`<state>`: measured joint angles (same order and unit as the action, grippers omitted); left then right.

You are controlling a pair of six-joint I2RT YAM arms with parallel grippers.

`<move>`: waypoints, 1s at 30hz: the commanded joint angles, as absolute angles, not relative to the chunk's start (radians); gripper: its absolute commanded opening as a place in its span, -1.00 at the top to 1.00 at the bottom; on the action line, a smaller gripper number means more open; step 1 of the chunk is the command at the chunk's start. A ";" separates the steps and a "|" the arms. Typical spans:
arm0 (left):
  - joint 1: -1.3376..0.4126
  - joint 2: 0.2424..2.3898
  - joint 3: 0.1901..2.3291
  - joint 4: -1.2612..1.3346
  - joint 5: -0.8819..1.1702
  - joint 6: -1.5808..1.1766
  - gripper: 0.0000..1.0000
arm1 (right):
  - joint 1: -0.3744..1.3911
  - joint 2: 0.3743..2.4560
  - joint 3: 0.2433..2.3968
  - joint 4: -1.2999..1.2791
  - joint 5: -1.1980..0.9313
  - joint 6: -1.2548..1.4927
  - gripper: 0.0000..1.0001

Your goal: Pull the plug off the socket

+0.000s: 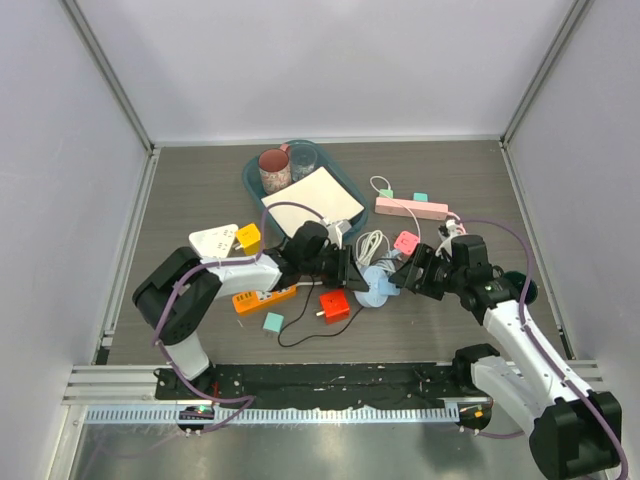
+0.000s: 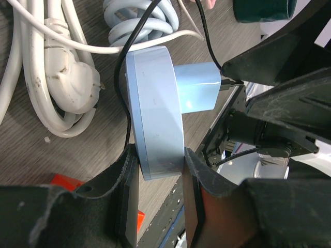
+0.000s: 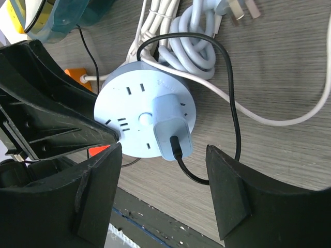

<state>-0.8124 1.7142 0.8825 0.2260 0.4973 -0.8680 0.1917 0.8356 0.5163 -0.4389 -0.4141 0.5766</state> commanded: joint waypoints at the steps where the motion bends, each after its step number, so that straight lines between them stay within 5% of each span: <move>1: -0.818 1.720 0.920 0.267 0.489 -0.908 1.00 | 0.245 0.833 0.494 -0.356 -0.381 0.640 -0.43; 16: -0.821 1.715 0.900 0.314 0.523 -0.914 1.00 | 0.364 0.943 0.528 -0.322 -0.193 0.624 -0.43; 30: -0.821 1.733 0.876 0.406 0.577 -0.954 1.00 | 0.362 0.956 0.433 -0.136 -0.318 0.638 -0.17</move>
<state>-0.8162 1.7279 0.8757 0.2710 0.5201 -0.9154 0.3580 0.9531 0.4404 -0.2073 -0.2909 0.6331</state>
